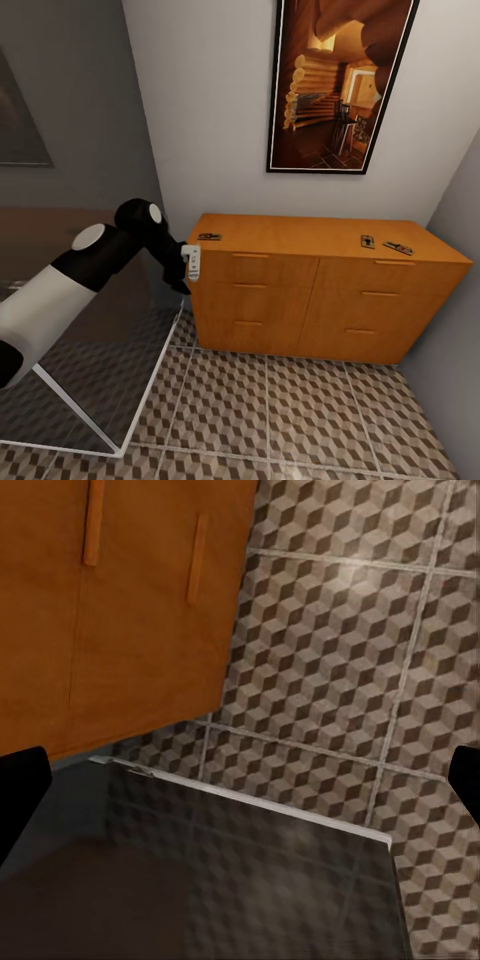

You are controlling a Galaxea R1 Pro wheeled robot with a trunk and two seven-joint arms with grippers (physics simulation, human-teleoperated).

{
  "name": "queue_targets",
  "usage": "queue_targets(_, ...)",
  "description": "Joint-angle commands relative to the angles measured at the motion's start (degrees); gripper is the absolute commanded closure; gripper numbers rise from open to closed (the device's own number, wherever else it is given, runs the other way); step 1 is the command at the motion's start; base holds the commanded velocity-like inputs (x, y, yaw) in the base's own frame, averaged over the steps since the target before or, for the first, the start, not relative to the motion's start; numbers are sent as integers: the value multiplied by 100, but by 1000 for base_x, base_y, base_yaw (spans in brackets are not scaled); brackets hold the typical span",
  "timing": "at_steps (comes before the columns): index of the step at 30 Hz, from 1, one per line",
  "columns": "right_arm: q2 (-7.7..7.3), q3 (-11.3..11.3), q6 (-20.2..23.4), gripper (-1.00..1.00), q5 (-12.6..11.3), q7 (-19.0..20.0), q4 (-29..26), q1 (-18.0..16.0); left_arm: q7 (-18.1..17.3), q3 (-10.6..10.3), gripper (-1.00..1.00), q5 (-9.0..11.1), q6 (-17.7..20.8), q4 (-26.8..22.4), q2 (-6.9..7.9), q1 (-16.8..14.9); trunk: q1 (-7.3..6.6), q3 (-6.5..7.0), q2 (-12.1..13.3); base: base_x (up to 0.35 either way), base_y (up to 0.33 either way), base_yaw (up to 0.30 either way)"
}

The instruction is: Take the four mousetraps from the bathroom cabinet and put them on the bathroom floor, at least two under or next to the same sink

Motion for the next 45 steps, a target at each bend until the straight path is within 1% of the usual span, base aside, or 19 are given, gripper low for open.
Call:
queue_targets(1,7,25,172,100,14,-47,4,11,-36,-80,-100,-34,61,-3,5,-6,0,-5,-3,0,0,0)
queue_targets(3,13,23,322,100,-63,-43,3,24,-36,-144,-100,-34,61,1,5,-6,0,-5,-3,0,0,0)
queue_targets(10,16,20,462,100,-246,-40,1,38,-36,-218,-100,-34,68,4,-1,-6,0,-5,-3,0,14,0)
queue_targets(15,13,20,475,100,-289,-40,-5,38,-36,-229,-100,-34,68,8,-45,-6,0,-5,-3,39,167,0)
queue_targets(22,30,20,478,100,-337,-38,-7,40,-36,-236,-100,-34,63,12,-113,-6,0,-5,-3,161,239,0)
queue_targets(29,103,17,488,100,-388,-45,-1,40,-36,-243,-100,-34,67,15,-150,-6,0,-5,-3,187,248,0)
queue_targets(32,114,19,487,100,-407,-46,3,41,-36,-280,-100,-33,69,19,-184,-6,0,-5,-3,142,165,0)
queue_targets(38,128,20,488,100,-418,-43,2,45,-36,-460,-100,-34,71,23,-223,-6,0,-5,-3,40,46,0)
queue_targets(45,136,20,490,100,-420,-39,1,44,-36,-507,-100,-34,77,17,-243,-6,0,-5,-3,6,6,0)
